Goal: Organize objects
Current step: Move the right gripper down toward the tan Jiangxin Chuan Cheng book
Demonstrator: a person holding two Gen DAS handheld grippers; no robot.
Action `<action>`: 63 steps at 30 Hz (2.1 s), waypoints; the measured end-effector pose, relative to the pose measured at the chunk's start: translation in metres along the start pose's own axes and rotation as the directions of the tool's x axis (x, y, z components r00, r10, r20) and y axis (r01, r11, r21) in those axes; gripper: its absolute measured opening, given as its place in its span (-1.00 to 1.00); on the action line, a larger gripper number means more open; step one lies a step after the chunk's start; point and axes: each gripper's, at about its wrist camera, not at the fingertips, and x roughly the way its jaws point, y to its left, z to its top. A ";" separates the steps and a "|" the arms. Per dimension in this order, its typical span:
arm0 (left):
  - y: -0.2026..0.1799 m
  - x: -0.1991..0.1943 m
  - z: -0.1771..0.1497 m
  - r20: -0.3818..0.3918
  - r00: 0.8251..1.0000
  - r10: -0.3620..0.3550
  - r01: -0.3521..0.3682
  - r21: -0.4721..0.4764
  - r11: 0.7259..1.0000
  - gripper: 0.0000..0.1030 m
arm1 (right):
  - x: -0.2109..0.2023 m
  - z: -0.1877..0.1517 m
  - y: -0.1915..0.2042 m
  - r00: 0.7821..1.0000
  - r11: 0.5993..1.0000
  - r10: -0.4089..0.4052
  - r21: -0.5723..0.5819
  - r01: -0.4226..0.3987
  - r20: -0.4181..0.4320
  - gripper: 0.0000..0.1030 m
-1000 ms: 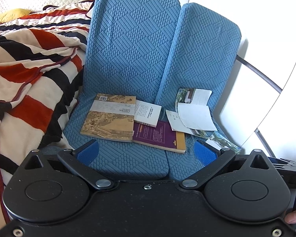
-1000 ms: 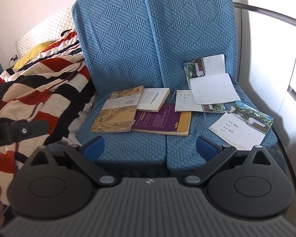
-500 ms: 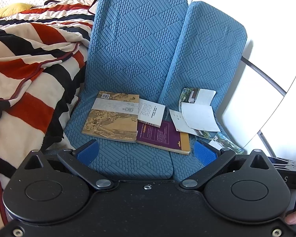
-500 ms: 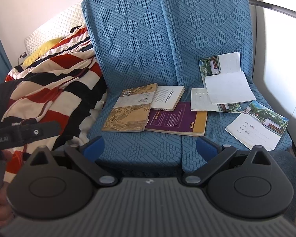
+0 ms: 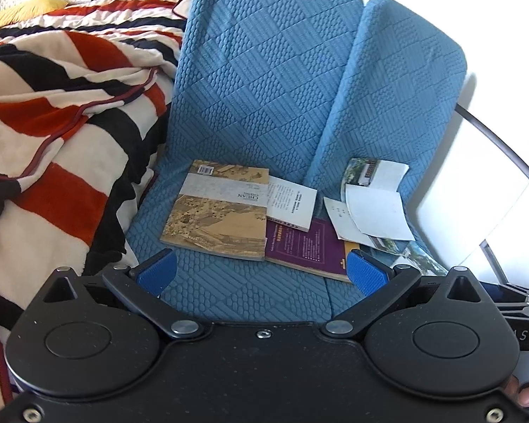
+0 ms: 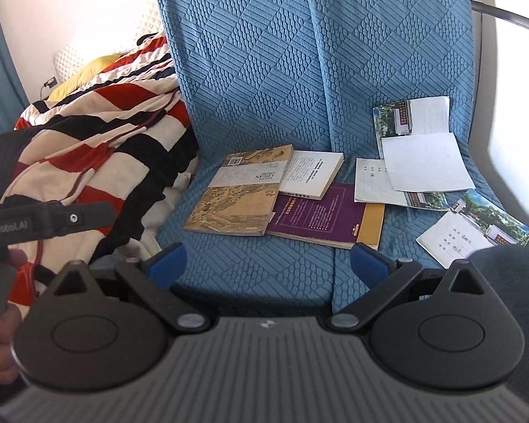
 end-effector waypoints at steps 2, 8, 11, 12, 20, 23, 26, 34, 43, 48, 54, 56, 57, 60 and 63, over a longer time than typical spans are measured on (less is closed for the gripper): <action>0.002 0.008 0.001 0.002 1.000 0.009 -0.009 -0.007 1.000 0.99 | 0.008 0.001 -0.003 1.000 1.000 0.004 -0.001 -0.004 0.000 0.96; 0.010 0.040 0.002 0.018 0.999 0.033 -0.033 -0.018 0.999 0.99 | 0.040 0.003 -0.009 1.000 1.000 0.011 0.000 -0.011 0.003 0.96; 0.012 0.059 0.002 0.017 0.999 0.033 -0.033 -0.016 0.999 0.99 | 0.058 0.002 -0.011 1.000 1.000 0.020 -0.016 -0.020 0.011 0.96; 0.012 0.065 0.002 0.018 0.999 0.031 -0.031 -0.015 0.999 0.99 | 0.064 0.002 -0.011 1.000 0.999 0.017 -0.028 -0.016 0.013 0.96; 0.025 0.118 0.007 0.021 0.996 0.092 -0.090 -0.078 0.993 0.98 | 0.110 0.000 -0.022 0.998 0.998 0.055 -0.027 -0.055 0.007 0.96; 0.027 0.132 0.012 0.026 0.992 0.120 -0.117 -0.089 0.989 0.98 | 0.123 0.004 -0.025 0.997 0.997 0.081 -0.012 -0.081 -0.005 0.96; 0.027 0.146 0.019 0.024 0.991 0.133 -0.130 -0.104 0.986 0.98 | 0.134 0.010 -0.027 0.994 0.994 0.104 -0.027 -0.104 -0.022 0.96; 0.024 0.194 0.034 -0.023 0.993 0.118 -0.120 -0.088 0.989 0.98 | 0.163 0.030 -0.040 0.988 0.987 0.152 -0.045 -0.153 -0.023 0.96; 0.051 0.251 0.053 -0.085 0.989 0.122 -0.132 -0.114 0.985 0.98 | 0.200 0.042 -0.037 0.977 0.979 0.201 -0.026 -0.203 -0.070 0.96; 0.073 0.282 0.067 -0.121 0.987 0.106 -0.124 -0.157 0.980 0.98 | 0.230 0.047 -0.022 0.970 0.973 0.217 -0.059 -0.224 -0.106 0.96; 0.096 0.328 0.072 -0.187 0.972 0.140 -0.168 -0.146 0.975 0.97 | 0.268 0.054 -0.016 0.967 0.973 0.212 -0.064 -0.223 -0.142 0.91; 0.102 0.341 0.072 -0.213 0.966 0.146 -0.177 -0.139 0.974 0.97 | 0.282 0.057 -0.020 0.961 0.973 0.225 -0.023 -0.232 -0.162 0.90; 0.105 0.347 0.072 -0.224 0.964 0.146 -0.179 -0.138 0.974 0.96 | 0.289 0.058 -0.022 0.956 0.971 0.237 0.001 -0.240 -0.173 0.89; 0.113 0.359 0.072 -0.252 0.954 0.164 -0.204 -0.143 0.968 0.91 | 0.307 0.060 -0.028 0.941 0.962 0.273 0.079 -0.262 -0.200 0.59; 0.122 0.370 0.072 -0.288 0.944 0.161 -0.211 -0.154 0.965 0.80 | 0.322 0.061 -0.029 0.935 0.959 0.279 0.120 -0.259 -0.219 0.49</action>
